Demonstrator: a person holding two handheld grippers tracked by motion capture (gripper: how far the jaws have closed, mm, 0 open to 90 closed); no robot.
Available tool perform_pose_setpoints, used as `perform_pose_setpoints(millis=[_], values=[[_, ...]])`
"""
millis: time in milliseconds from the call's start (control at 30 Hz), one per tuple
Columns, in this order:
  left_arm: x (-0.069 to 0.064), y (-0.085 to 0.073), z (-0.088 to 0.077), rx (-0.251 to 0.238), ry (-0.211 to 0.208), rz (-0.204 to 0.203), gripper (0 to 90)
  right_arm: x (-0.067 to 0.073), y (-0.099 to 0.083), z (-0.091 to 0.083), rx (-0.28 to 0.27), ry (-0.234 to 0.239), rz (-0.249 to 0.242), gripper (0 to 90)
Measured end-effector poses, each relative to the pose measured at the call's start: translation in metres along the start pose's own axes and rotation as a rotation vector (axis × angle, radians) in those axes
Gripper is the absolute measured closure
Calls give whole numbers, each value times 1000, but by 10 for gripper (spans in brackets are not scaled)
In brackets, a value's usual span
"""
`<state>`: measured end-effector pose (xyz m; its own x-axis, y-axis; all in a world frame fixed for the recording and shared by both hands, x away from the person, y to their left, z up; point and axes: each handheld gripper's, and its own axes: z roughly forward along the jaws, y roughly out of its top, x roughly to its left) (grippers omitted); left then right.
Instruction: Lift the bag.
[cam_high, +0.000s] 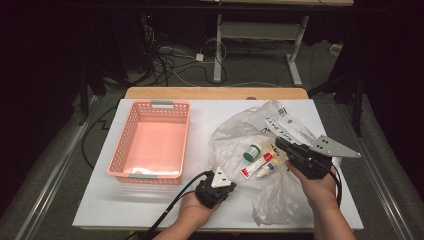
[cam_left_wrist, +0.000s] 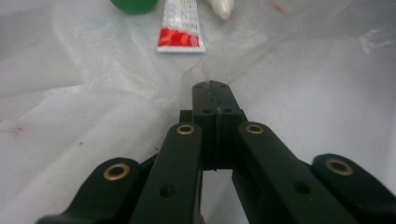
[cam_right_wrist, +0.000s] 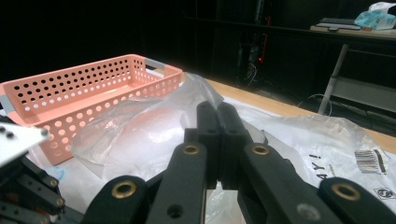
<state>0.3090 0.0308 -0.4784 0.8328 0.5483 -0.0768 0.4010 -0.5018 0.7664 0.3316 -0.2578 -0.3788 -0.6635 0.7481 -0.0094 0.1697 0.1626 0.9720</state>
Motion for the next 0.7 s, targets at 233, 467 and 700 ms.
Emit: perform_pose_setpoints(millis=[233, 467, 700], values=[[-2, 11, -13, -121, 26, 3, 892, -4, 0, -6, -17, -12, 2, 900], [5, 25, -34, -238, 76, -3, 891, -6, 0, -8, -26, -22, 21, 900], [3, 18, -16, -111, -10, -17, 522, -6, 0, -7, -25, -25, 20, 900]])
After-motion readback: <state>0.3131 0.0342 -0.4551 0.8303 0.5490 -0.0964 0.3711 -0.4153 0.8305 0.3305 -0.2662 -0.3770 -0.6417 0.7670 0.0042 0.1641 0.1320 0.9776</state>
